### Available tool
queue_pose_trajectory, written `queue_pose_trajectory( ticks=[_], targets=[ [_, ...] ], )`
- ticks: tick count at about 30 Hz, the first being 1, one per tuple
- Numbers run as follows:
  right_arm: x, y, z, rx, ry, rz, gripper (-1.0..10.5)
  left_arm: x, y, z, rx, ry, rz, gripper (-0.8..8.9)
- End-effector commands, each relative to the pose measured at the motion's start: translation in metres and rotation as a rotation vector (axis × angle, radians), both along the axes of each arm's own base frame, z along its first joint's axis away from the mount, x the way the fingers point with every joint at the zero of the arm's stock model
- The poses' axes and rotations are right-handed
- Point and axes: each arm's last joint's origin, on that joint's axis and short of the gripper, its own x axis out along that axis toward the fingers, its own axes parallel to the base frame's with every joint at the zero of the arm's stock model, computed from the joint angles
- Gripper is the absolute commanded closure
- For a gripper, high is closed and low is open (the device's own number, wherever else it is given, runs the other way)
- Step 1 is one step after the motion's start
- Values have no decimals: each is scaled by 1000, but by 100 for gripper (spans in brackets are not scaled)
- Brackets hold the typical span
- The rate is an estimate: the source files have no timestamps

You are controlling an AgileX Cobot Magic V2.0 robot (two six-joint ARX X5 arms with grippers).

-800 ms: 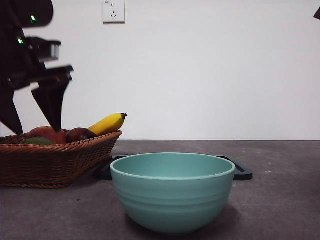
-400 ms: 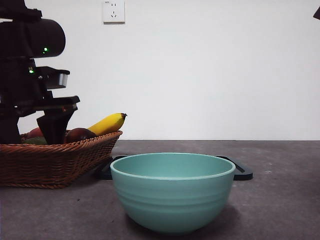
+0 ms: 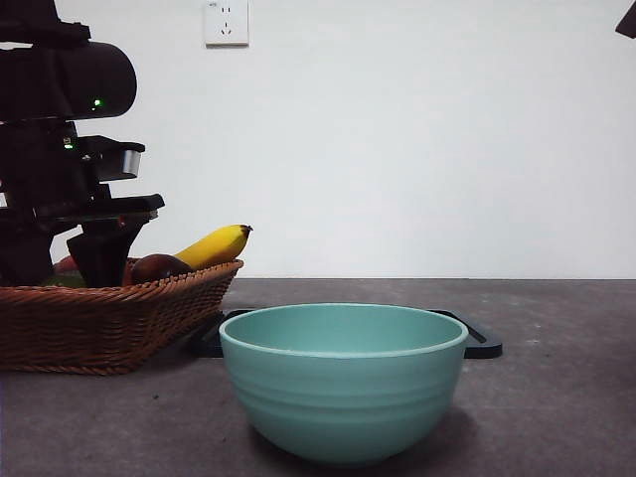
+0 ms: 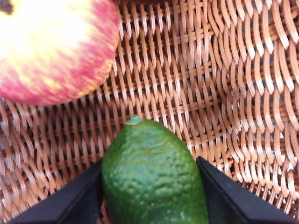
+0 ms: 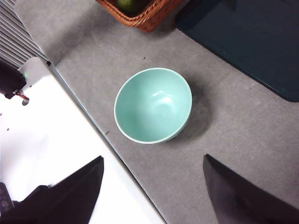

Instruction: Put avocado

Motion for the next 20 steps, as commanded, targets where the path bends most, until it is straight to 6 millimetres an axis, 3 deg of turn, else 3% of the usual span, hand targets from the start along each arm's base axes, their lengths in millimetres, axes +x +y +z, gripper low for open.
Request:
queue_pose_trajectory(
  ticks=[1, 5, 10, 16, 20],
  targets=[
    [1, 1, 5, 11, -12, 0, 607, 0, -2, 3, 3, 11, -2, 610],
    [1, 1, 5, 11, -12, 0, 607, -6, -1, 19, -45, -34, -15, 610],
    [1, 1, 5, 10, -13, -1, 607, -25, -5, 55, -151, -127, -54, 610],
    [2, 1, 5, -5, -20, -18, 607, -65, -21, 97, -342, -203, -200, 610],
    [2, 1, 5, -8, -20, -23, 607, -89, -41, 110, -394, -217, -321, 610]
  ],
)
